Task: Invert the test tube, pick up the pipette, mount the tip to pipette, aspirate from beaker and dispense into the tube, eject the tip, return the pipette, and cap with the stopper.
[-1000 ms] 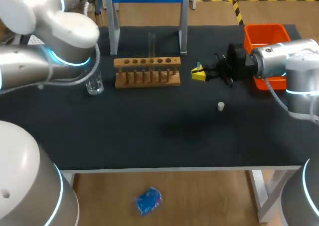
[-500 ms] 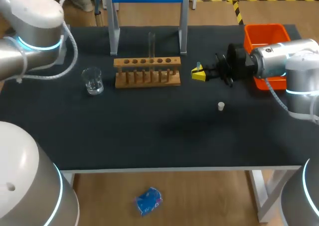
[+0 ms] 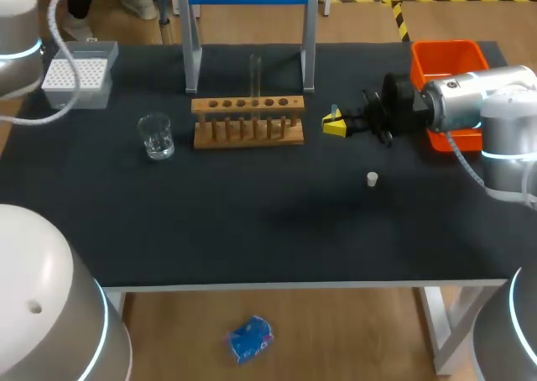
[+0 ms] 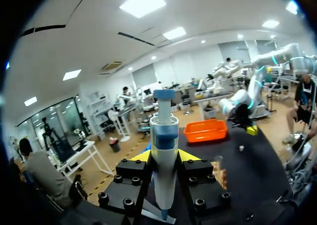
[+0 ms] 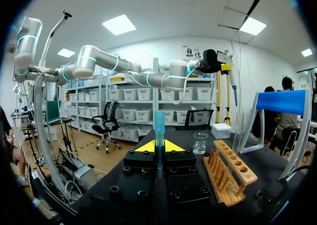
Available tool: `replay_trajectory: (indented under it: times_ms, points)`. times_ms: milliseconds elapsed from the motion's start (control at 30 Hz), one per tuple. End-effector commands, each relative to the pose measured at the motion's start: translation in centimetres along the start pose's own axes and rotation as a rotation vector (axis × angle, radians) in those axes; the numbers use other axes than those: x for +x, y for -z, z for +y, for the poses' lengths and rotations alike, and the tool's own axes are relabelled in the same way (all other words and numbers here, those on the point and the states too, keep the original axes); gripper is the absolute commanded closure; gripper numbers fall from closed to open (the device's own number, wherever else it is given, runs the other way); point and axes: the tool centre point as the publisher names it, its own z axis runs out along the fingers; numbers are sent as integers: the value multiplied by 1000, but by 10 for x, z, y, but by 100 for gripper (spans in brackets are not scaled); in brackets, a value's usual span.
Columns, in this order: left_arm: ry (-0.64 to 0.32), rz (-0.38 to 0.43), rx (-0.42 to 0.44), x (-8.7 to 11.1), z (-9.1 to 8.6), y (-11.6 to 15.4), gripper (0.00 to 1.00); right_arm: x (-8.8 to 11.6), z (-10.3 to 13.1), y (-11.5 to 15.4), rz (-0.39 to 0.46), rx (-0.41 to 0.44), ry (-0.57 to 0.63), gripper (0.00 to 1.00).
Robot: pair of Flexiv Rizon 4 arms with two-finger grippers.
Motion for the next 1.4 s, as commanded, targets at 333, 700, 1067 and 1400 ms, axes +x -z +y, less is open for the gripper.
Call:
replay_trajectory:
  times_ms: [333, 700, 1067, 1400]
  points:
    - [79, 273, 56, 63, -9, 21, 100, 1, 1, 1, 1, 2, 0, 100]
    - [79, 273, 56, 63, -9, 21, 100, 1, 1, 1, 1, 2, 0, 100]
    - [109, 269, 58, 101, -11, 21, 100, 1, 1, 1, 1, 2, 0, 100]
    - [170, 157, 103, 172, -35, 11, 100, 1, 1, 1, 1, 2, 0, 100]
